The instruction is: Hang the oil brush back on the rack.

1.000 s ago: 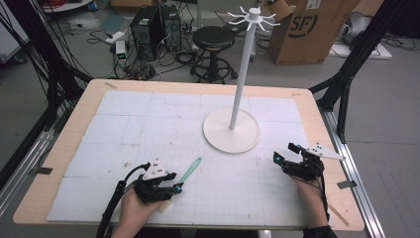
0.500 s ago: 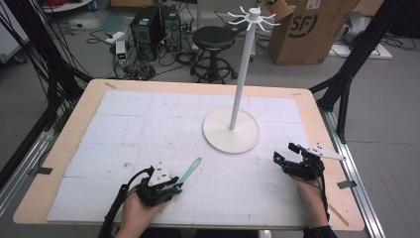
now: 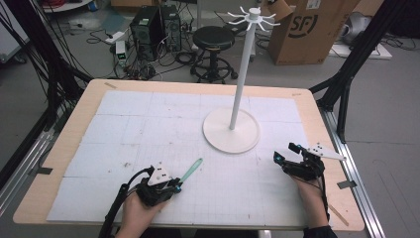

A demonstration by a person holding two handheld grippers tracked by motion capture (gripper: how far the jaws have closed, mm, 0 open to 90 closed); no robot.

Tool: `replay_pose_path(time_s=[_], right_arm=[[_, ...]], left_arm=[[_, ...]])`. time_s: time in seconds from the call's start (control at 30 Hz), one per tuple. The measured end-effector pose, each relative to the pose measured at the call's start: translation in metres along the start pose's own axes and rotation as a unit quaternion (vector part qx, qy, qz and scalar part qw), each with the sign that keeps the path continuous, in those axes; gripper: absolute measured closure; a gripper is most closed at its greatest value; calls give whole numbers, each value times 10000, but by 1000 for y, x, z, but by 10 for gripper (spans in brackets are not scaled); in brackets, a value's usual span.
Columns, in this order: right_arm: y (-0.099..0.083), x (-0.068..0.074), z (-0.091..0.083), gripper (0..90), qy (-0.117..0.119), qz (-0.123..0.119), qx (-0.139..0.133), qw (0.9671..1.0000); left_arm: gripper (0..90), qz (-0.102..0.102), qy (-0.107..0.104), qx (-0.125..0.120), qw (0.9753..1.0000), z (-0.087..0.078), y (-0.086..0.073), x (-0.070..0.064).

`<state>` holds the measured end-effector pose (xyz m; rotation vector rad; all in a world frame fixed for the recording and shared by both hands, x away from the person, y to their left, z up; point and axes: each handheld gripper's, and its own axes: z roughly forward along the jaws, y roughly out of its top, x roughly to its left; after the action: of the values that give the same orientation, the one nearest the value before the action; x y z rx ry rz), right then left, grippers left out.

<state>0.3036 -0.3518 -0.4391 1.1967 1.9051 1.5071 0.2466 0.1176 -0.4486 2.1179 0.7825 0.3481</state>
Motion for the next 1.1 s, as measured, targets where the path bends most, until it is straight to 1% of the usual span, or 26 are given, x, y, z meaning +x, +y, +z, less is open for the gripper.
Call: replay_pose_path(time_s=[0.2, 0.33, 0.37, 0.63, 0.7, 0.9, 1.1], right_arm=[[0, 0, 0, 188, 2, -3, -9, 10000], [0, 0, 0, 188, 1, -1, -9, 10000], [0, 0, 0, 188, 2, -10, -5, 10000], [0, 0, 0, 188, -3, 5, -5, 10000], [0, 0, 1, 188, 1, 13, -21, 10000], [0, -1, 1, 188, -5, 1, -9, 10000], [0, -1, 1, 188, -11, 2, -6, 10000]], left_arm=[[816, 34, -4, -7, 10000, 0, 0, 0], [819, 12, -98, -30, 9999, 0, 0, 3], [820, -24, -115, -47, 9999, 0, -1, 3], [822, -7, -226, -62, 9997, -1, -1, 7], [822, -30, -227, -107, 9997, -1, -1, 9], [822, -155, -374, -292, 9988, -7, 1, 15], [821, -311, -424, -544, 9971, -20, 12, 24]])
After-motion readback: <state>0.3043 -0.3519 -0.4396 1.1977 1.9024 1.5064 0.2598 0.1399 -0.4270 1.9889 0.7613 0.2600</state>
